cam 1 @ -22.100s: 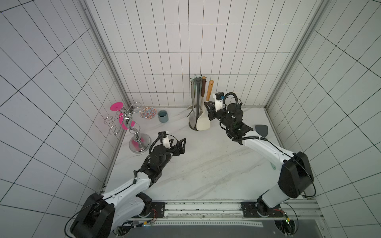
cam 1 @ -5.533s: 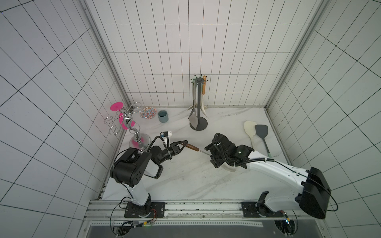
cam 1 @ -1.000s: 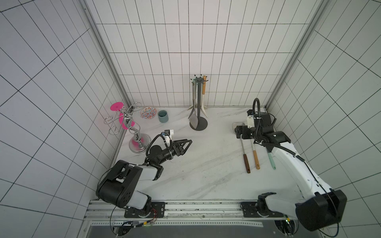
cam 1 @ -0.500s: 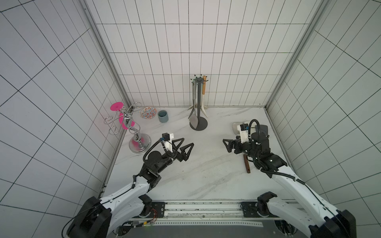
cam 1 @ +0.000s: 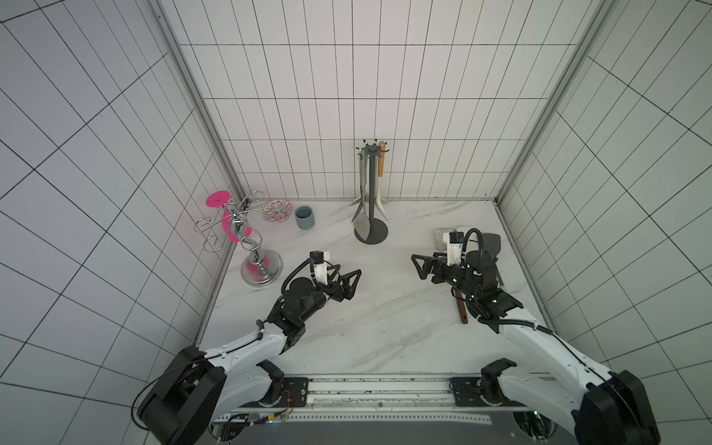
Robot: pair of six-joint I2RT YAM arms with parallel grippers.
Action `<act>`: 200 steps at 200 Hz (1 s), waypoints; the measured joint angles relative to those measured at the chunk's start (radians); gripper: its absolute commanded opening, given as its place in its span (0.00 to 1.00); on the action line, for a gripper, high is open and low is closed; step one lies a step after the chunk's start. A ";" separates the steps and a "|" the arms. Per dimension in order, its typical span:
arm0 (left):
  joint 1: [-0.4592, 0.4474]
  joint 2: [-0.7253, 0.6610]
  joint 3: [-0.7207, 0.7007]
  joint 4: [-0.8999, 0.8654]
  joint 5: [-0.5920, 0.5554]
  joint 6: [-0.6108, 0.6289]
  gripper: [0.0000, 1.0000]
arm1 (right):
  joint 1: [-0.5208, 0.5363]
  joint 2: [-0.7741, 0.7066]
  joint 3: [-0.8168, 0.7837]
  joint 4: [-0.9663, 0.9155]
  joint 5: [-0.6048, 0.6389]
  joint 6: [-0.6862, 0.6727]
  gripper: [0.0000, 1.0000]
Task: Take the spatula off the kitchen utensil rack
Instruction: Take off the spatula from the rack.
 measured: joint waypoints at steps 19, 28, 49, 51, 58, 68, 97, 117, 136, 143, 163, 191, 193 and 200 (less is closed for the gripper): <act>0.000 0.069 0.026 0.000 0.030 -0.020 0.97 | -0.022 0.025 -0.004 0.060 -0.061 0.004 0.96; 0.000 0.097 0.041 0.000 0.045 -0.027 0.97 | -0.026 0.045 -0.004 0.082 -0.079 0.006 0.91; 0.000 0.159 0.083 -0.006 0.074 -0.040 0.97 | -0.027 0.134 -0.002 0.152 -0.108 0.029 0.82; 0.000 0.166 0.088 -0.007 0.076 -0.041 0.97 | -0.027 0.144 -0.002 0.159 -0.109 0.031 0.81; 0.000 0.183 0.103 -0.014 0.082 -0.045 0.97 | -0.027 0.187 0.001 0.184 -0.115 0.041 0.78; 0.000 0.204 0.118 -0.019 0.087 -0.049 0.97 | -0.027 0.247 0.015 0.200 -0.121 0.048 0.75; 0.000 0.225 0.122 -0.026 0.097 -0.058 0.97 | -0.024 0.441 0.154 0.211 -0.120 0.057 0.66; 0.000 0.224 0.123 -0.035 0.097 -0.057 0.97 | -0.024 0.538 0.284 0.222 -0.107 0.043 0.63; 0.001 0.215 0.123 -0.049 0.095 -0.056 0.97 | -0.024 0.608 0.403 0.238 -0.094 0.019 0.61; 0.001 0.209 0.123 -0.052 0.094 -0.056 0.97 | -0.024 0.636 0.450 0.243 -0.091 0.011 0.60; 0.002 0.189 0.123 -0.053 0.092 -0.056 0.97 | -0.022 0.719 0.576 0.263 -0.089 -0.014 0.49; 0.003 0.176 0.123 -0.053 0.092 -0.056 0.97 | -0.015 0.829 0.717 0.307 -0.095 -0.045 0.44; 0.003 0.175 0.123 -0.053 0.092 -0.056 0.97 | -0.014 0.836 0.724 0.309 -0.097 -0.048 0.44; 0.005 0.174 0.123 -0.053 0.092 -0.056 0.97 | -0.011 0.861 0.753 0.317 -0.098 -0.055 0.43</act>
